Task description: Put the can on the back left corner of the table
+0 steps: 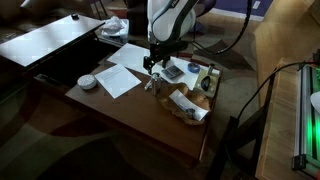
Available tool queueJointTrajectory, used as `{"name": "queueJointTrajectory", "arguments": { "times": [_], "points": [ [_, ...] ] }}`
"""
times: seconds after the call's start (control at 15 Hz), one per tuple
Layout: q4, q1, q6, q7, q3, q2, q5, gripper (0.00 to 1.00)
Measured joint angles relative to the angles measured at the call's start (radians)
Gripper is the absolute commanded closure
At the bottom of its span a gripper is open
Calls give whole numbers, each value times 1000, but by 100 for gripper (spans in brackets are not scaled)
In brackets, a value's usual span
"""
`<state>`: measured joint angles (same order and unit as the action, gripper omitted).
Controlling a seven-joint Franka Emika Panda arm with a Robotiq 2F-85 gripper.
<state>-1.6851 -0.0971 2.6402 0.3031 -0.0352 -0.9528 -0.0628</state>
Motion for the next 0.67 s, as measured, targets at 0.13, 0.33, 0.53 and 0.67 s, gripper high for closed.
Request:
{"name": "queueJointTrajectory", "arguments": {
  "times": [0.13, 0.33, 0.53, 0.67],
  "points": [
    [30, 0, 0, -2, 9, -37, 0, 0],
    [68, 2, -1, -7, 16, -86, -1, 0],
    [111, 5, -6, -30, 10, -132, -8, 0],
    [142, 4, -9, -40, 6, -160, -8, 0]
  ]
}}
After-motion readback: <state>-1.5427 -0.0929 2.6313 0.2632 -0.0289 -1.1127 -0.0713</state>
